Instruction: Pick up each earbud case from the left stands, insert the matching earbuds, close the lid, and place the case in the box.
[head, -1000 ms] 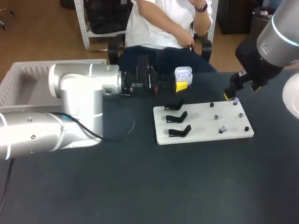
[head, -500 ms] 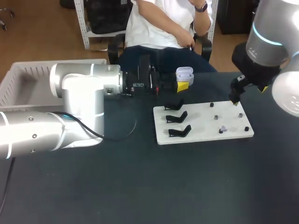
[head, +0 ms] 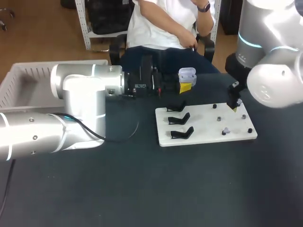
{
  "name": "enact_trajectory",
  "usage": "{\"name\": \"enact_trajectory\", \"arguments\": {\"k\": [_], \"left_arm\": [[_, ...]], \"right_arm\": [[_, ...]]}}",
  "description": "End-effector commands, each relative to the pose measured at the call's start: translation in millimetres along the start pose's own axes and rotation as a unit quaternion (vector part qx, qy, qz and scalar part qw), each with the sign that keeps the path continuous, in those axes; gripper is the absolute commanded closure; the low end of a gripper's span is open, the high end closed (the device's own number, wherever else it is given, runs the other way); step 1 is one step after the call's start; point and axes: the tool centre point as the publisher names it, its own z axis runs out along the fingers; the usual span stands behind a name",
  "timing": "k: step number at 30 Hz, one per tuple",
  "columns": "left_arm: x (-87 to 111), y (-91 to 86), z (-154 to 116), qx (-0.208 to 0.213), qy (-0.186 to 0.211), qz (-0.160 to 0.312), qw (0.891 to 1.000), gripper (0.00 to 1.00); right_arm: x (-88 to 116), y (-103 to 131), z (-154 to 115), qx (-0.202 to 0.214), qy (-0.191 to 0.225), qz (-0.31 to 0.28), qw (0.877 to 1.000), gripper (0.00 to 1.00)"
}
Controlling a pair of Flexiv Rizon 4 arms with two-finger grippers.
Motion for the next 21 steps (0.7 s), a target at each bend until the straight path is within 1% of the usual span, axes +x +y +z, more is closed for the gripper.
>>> {"name": "enact_trajectory", "arguments": {"k": [1,7,11,13,17,18,19,21], "left_arm": [[0.9,-1.4,0,-0.003,-0.003,0.002,1.000,1.00],[0.9,-1.4,0,-0.003,-0.003,0.002,1.000,1.00],[0.9,-1.4,0,-0.003,-0.003,0.002,1.000,1.00],[0.9,-1.4,0,-0.003,-0.003,0.002,1.000,1.00],[0.9,-1.4,0,-0.003,-0.003,0.002,1.000,1.00],[0.9,-1.4,0,-0.003,-0.003,0.002,1.000,1.00],[0.9,-1.4,0,-0.003,-0.003,0.002,1.000,1.00],[0.9,-1.4,0,-0.003,-0.003,0.002,1.000,1.00]], "right_arm": [[-10,-11,15,-0.011,0.030,0.002,0.999,0.00],[-14,-20,27,-0.019,0.038,0.003,0.999,0.00],[-19,-21,30,-0.024,0.037,0.004,0.999,0.00],[-22,-21,31,-0.027,0.038,0.003,0.999,0.02],[-24,-20,32,-0.031,0.039,0.005,0.999,0.33],[-24,-19,32,-0.032,0.040,0.007,0.999,0.45],[-25,-19,32,-0.033,0.040,0.009,0.999,0.51],[-25,-18,32,-0.034,0.040,0.011,0.999,0.53]]}}
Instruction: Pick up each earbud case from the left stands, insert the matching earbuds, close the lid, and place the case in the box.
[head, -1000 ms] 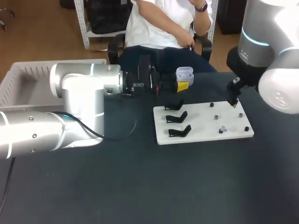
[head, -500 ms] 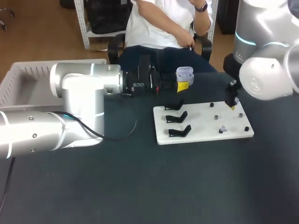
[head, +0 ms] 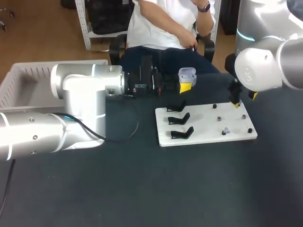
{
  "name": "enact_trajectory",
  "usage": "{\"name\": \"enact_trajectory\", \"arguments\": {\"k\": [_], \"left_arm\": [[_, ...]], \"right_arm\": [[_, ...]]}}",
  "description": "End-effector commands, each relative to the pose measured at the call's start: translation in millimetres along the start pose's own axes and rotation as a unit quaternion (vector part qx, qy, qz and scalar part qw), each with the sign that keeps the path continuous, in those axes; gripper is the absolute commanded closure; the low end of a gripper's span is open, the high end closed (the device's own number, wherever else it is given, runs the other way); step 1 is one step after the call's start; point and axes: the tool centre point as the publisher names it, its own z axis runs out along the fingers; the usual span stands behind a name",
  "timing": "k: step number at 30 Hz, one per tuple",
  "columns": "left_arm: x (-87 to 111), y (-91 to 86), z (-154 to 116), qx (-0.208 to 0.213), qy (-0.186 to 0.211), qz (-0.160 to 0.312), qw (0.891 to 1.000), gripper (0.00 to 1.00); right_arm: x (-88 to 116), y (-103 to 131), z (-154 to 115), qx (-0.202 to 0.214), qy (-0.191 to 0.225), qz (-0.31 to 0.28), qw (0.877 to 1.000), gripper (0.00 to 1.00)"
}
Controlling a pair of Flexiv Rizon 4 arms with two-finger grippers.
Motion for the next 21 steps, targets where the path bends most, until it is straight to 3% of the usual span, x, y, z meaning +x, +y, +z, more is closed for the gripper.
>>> {"name": "enact_trajectory", "arguments": {"k": [1,11,21], "left_arm": [[1.0,-1.5,-0.1,-0.003,-0.003,0.002,1.000,1.00],[1.0,-1.5,-0.1,-0.003,-0.003,0.002,1.000,1.00],[1.0,-1.5,-0.1,-0.003,-0.003,0.002,1.000,1.00]], "right_arm": [[-3.9,0.1,0.7,-0.003,0.004,0.002,1.000,0.54],[-7.5,5.3,5.9,-0.011,0.008,0.001,1.000,0.55],[-7.3,4.0,5.9,-0.011,0.005,0.009,1.000,0.64]]}}
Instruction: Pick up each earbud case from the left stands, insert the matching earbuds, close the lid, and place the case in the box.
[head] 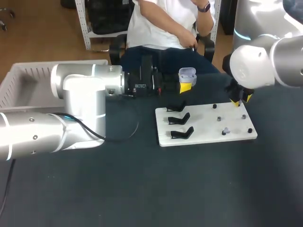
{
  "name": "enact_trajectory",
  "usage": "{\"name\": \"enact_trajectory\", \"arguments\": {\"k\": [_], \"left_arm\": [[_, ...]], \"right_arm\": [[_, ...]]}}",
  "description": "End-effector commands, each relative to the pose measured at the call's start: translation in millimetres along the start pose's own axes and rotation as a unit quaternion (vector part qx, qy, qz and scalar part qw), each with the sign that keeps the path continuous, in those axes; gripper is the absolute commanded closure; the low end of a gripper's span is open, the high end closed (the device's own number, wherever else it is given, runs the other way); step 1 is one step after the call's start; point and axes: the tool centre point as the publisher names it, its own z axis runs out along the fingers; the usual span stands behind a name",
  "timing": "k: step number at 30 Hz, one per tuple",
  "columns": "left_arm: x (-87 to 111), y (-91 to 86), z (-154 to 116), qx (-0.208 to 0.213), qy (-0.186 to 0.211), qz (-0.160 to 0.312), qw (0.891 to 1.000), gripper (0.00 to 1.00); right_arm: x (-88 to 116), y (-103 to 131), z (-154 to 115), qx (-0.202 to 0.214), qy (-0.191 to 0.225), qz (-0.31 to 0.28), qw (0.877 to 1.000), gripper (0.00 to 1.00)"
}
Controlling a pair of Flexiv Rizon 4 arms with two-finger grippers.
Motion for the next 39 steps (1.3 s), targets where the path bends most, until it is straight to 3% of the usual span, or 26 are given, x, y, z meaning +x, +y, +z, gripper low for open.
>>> {"name": "enact_trajectory", "arguments": {"k": [1,4,6,9,17,25,39], "left_arm": [[1.0,-1.5,0,-0.003,-0.003,0.002,1.000,1.00],[1.0,-1.5,0,-0.003,-0.003,0.002,1.000,1.00],[1.0,-1.5,0,-0.003,-0.003,0.002,1.000,1.00],[1.0,-1.5,0,-0.003,-0.003,0.002,1.000,1.00],[1.0,-1.5,0,-0.003,-0.003,0.002,1.000,1.00],[1.0,-1.5,0,-0.003,-0.003,0.002,1.000,1.00],[1.0,-1.5,0,-0.003,-0.003,0.002,1.000,1.00]], "right_arm": [[0,0,0,0.000,0.000,0.003,1.000,0.66],[0,0,0,-0.001,0.001,0.002,1.000,0.78],[-1,1,1,-0.002,0.001,0.002,1.000,0.80],[-1,2,3,-0.004,0.002,0.003,1.000,1.00],[0,3,-5,0.000,0.005,0.009,1.000,1.00],[5,11,-44,0.008,0.000,0.022,1.000,1.00],[22,74,-127,0.001,0.023,0.045,0.999,1.00]]}}
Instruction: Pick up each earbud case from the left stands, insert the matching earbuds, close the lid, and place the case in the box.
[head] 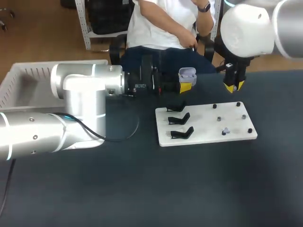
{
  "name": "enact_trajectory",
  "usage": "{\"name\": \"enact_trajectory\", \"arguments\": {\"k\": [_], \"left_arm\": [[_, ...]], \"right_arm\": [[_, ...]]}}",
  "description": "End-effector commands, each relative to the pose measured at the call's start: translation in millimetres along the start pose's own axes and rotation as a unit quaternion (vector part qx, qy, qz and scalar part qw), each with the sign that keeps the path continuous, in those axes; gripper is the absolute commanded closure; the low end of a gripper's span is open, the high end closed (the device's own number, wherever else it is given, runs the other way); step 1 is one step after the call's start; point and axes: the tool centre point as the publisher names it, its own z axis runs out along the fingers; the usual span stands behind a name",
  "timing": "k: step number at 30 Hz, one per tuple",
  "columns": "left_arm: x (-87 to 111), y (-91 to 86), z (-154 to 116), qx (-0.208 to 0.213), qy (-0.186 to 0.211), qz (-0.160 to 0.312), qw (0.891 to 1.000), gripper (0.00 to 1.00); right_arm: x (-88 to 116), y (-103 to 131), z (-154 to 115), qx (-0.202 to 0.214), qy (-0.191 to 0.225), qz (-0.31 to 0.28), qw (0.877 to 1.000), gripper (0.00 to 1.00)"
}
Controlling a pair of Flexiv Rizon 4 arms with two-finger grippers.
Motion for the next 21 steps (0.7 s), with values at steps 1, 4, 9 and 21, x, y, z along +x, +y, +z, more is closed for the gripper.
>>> {"name": "enact_trajectory", "arguments": {"k": [1,4,9,21], "left_arm": [[1.1,-1.6,0,-0.003,-0.003,0.002,1.000,1.00],[1.1,-1.6,0,-0.003,-0.003,0.002,1.000,1.00],[1.1,-1.6,0,-0.003,-0.003,0.002,1.000,1.00],[1.1,-1.6,0,-0.003,-0.003,0.002,1.000,1.00]], "right_arm": [[15,23,-27,0.011,-0.002,0.012,1.000,1.00],[23,38,-42,0.012,-0.004,0.027,1.000,1.00],[34,53,-57,0.004,0.002,0.039,0.999,1.00],[38,56,-63,0.003,0.006,0.044,0.999,1.00]]}}
